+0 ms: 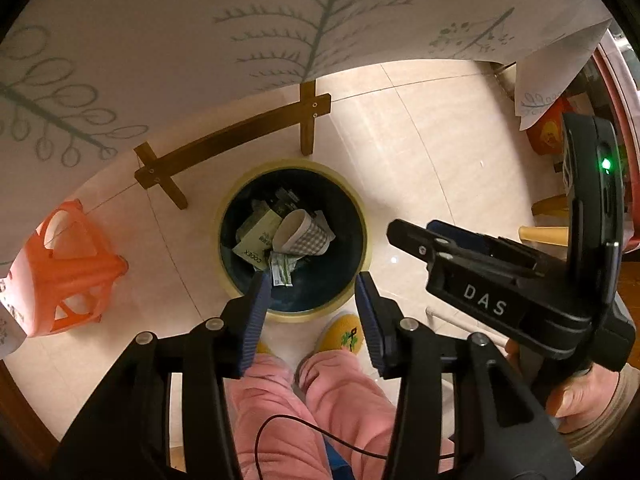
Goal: Collect trash
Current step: 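Open both tools to drop the wrapper and cup into the bin, then raise both open tools back up over the table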
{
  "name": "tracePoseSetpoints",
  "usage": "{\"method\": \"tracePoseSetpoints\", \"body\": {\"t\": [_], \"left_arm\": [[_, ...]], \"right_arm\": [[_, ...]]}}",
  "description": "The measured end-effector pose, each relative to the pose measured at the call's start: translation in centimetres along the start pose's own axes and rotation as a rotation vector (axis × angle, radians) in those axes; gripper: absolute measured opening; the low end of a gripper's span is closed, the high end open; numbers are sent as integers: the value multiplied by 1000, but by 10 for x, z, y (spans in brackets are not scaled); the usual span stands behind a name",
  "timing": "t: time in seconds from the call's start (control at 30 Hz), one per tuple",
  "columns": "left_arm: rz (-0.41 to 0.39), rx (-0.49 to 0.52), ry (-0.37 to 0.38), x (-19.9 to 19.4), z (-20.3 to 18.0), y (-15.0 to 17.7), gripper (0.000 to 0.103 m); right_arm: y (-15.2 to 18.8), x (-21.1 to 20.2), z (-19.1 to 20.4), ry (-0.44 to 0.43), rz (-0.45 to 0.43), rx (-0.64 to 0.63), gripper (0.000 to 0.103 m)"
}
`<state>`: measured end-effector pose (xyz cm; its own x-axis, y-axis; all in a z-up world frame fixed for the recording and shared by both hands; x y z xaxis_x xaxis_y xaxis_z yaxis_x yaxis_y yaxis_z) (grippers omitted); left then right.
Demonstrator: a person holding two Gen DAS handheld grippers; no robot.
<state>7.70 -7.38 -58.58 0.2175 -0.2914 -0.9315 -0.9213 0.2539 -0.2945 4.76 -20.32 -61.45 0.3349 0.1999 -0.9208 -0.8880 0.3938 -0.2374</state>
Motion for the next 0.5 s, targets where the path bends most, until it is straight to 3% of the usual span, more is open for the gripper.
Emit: {"method": "tracePoseSetpoints", "body": {"t": [0.27, 0.5], "left_arm": [[-50, -30, -31, -36, 6, -10, 40], [-105, -37, -34, -102, -9, -24, 40]], "right_arm": [[0, -32, 3, 8, -21, -20, 47], [-14, -92, 27, -26, -59, -30, 47]]}}
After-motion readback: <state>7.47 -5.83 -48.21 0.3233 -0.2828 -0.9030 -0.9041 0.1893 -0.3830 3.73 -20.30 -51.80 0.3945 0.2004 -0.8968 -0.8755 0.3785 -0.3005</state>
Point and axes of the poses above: each gripper's, at about its wrist camera, not at the fingertips, and x roughly the way its jaws point, z to its left, y to its underside, the point moved 9 cm from there along x, roughly the way its jaws point, and after that the axes turned 13 degrees about -z, right-handed, at the moved point
